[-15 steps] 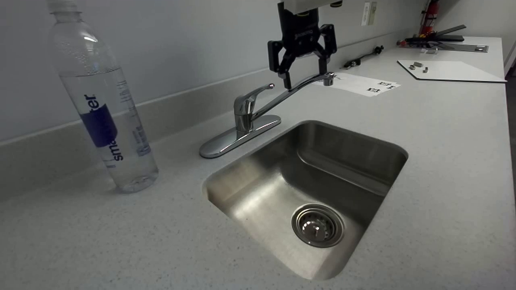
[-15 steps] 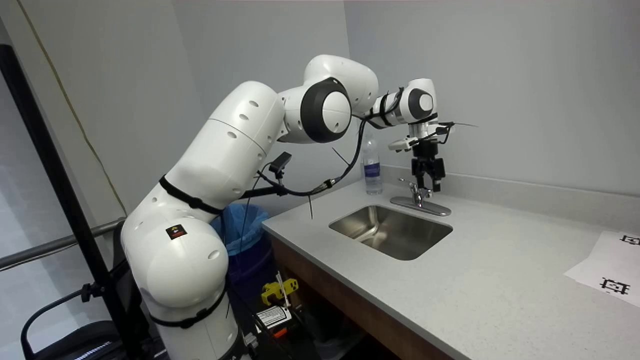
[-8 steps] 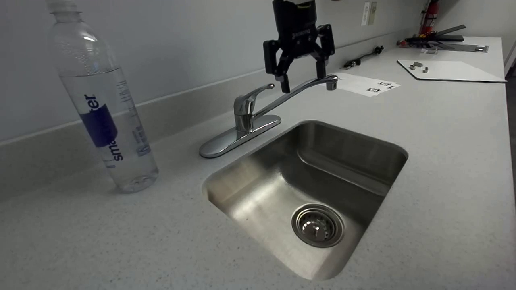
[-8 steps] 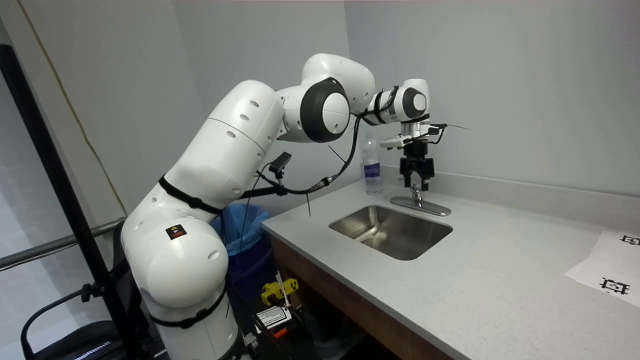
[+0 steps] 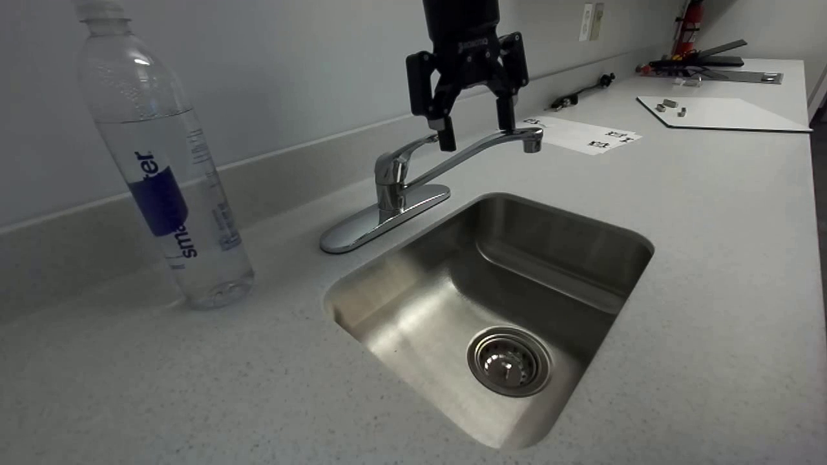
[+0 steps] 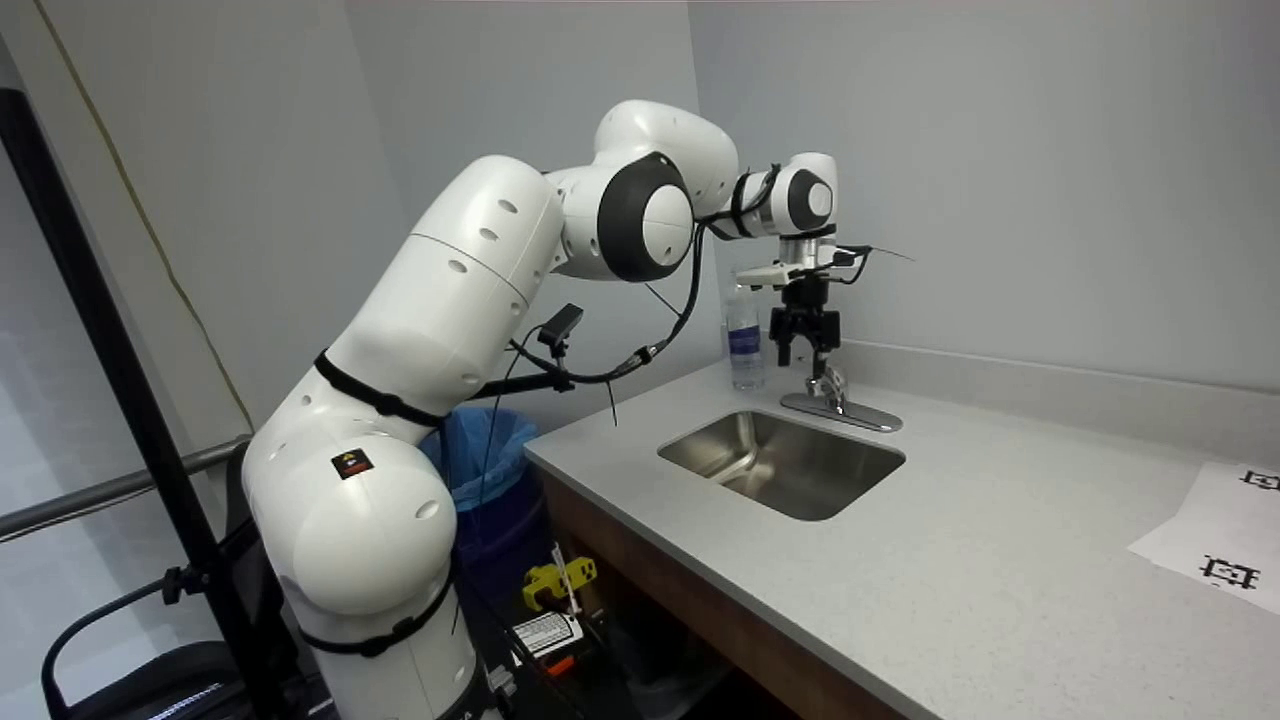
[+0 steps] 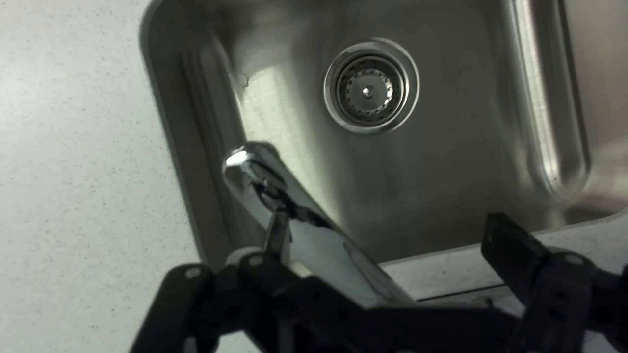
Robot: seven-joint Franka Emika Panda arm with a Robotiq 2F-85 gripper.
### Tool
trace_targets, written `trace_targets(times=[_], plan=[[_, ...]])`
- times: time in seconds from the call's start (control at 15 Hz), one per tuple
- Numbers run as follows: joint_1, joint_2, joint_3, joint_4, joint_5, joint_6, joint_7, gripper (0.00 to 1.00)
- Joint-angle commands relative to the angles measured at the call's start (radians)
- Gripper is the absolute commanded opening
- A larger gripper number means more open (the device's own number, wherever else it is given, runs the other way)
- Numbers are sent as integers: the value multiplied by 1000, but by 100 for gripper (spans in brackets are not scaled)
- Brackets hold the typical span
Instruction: Move the faucet to the left
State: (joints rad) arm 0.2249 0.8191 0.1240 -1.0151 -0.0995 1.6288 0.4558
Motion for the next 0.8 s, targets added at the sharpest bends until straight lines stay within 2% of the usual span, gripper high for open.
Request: trace_targets(times=[0.0, 0.33, 0.73], plan=[[2, -27, 51, -27, 53, -53, -23, 100], [5, -11, 89, -14, 52, -69, -9, 100], [13, -12, 81, -19, 29, -55, 17, 100]])
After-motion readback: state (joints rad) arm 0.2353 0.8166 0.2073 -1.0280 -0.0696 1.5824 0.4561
